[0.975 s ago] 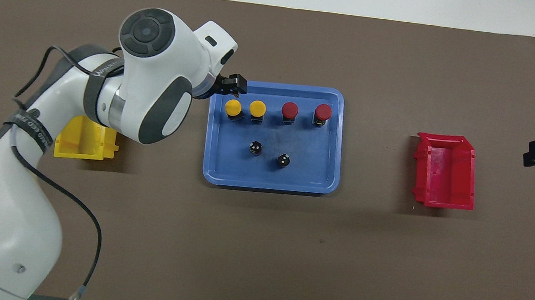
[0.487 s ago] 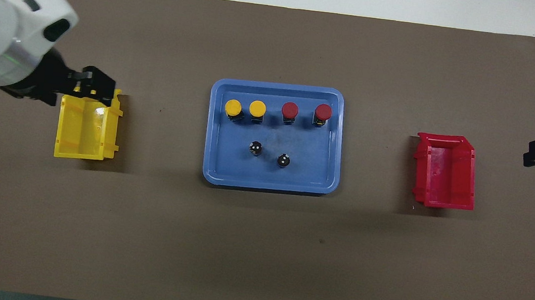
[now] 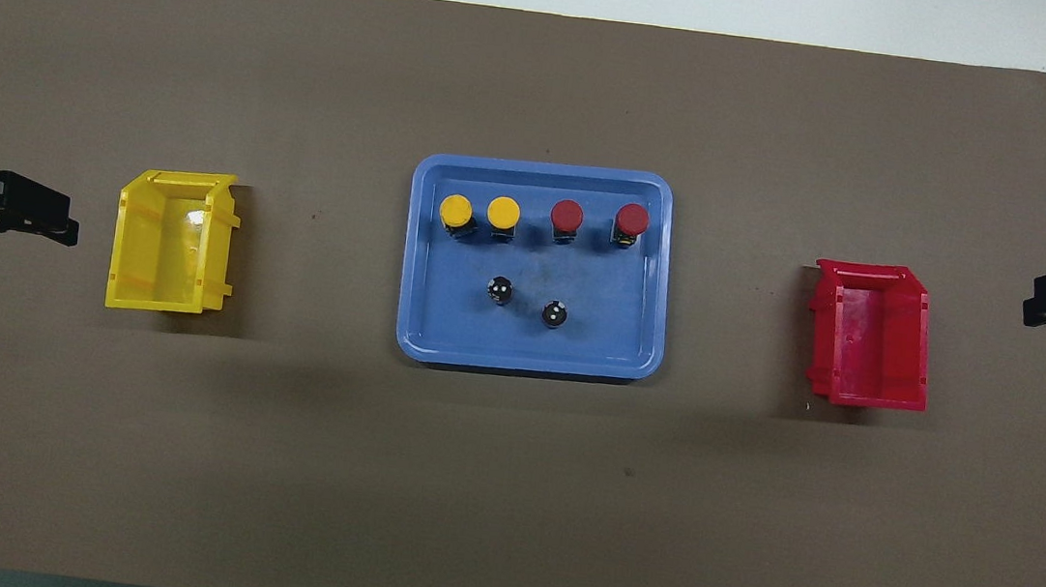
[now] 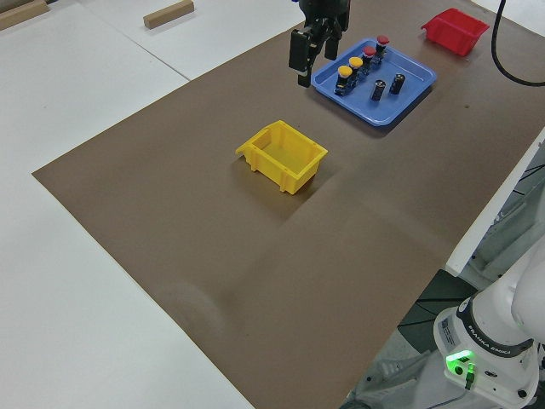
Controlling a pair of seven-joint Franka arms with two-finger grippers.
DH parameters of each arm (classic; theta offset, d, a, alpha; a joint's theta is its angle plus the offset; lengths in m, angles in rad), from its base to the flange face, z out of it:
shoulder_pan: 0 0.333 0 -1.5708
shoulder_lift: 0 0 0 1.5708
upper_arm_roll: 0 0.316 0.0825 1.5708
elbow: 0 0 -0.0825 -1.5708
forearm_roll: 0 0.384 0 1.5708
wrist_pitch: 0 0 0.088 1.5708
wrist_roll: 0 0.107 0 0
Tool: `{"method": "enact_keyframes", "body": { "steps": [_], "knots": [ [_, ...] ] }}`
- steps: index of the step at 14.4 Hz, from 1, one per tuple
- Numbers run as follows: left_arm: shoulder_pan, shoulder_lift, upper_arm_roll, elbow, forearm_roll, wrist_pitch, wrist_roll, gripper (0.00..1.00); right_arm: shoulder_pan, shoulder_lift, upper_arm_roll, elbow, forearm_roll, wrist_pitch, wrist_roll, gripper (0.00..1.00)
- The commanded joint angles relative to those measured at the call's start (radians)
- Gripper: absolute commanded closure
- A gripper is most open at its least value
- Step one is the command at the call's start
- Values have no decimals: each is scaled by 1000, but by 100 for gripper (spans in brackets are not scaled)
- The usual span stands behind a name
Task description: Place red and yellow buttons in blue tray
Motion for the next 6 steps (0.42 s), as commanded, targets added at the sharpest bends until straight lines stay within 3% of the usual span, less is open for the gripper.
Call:
{"method": "enact_keyframes", "body": {
  "steps": [1, 6],
  "knots": [
    [6, -27, -2, -10, 4, 24, 21, 0, -3, -10, 0, -13, 3, -7, -8, 0],
    [58, -28, -1, 4, 4, -25, 21, 0, -3, -10, 0, -13, 5, -7, -8, 0]
  ]
}}
